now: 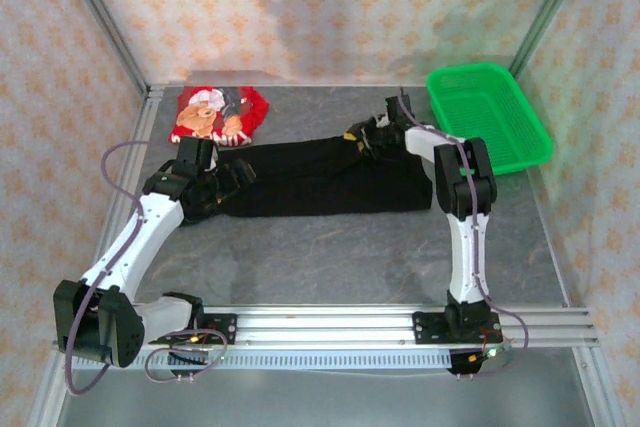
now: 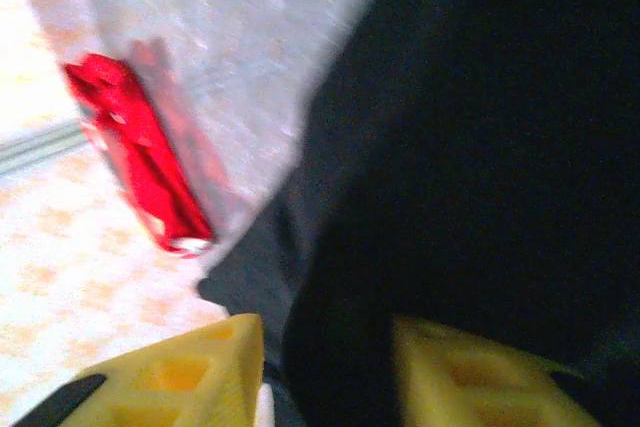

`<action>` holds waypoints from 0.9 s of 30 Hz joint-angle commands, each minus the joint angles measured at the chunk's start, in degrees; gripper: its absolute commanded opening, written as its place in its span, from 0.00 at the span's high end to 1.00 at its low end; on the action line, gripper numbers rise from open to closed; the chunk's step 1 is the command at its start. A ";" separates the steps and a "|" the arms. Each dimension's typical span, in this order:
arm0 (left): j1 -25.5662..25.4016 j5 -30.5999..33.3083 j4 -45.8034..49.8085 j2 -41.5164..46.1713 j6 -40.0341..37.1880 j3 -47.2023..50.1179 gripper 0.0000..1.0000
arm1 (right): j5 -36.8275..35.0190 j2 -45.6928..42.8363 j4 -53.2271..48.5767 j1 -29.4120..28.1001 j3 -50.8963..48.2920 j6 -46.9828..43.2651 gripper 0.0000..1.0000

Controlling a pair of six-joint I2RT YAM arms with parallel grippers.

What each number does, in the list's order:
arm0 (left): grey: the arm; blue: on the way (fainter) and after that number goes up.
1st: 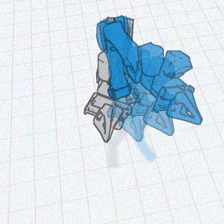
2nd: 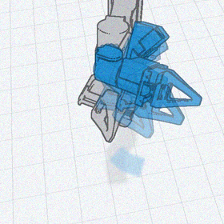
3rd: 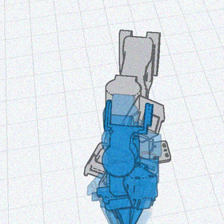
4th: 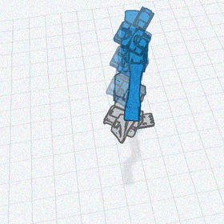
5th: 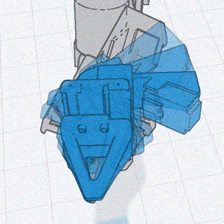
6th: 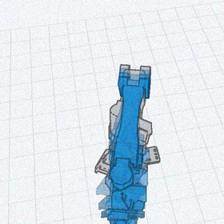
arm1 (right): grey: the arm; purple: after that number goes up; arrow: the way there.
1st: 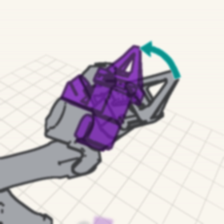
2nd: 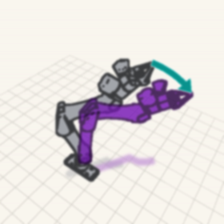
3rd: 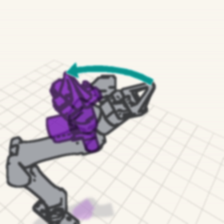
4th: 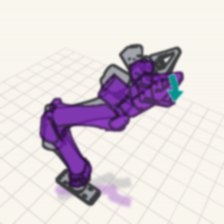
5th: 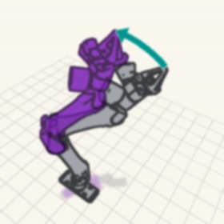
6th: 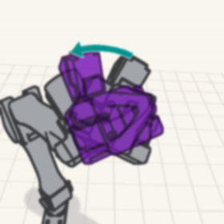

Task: Fold and stack the t-shirts

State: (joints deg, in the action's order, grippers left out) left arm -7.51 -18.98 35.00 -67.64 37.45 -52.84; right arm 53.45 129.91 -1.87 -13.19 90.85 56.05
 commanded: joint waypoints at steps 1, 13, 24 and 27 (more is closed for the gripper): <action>-0.43 2.02 1.46 1.06 -0.99 1.41 0.17 | 3.62 4.31 24.96 -0.85 3.25 18.62 0.57; 1.66 5.87 5.64 0.80 1.46 2.42 0.17 | 5.12 -2.45 30.21 -0.28 -1.60 20.91 0.50; 11.51 11.74 15.80 -3.87 4.21 0.81 0.17 | -2.94 -19.54 -15.45 -0.43 -6.47 -16.71 0.45; 13.80 11.46 13.61 -6.72 4.04 0.96 0.18 | -2.47 -21.47 -15.11 -0.43 -10.04 -17.84 0.41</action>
State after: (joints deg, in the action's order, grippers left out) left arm 4.36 -9.96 47.79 -72.25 40.71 -51.37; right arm 52.36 109.86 -9.45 -13.45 85.14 45.58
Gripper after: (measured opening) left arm 0.825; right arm 0.574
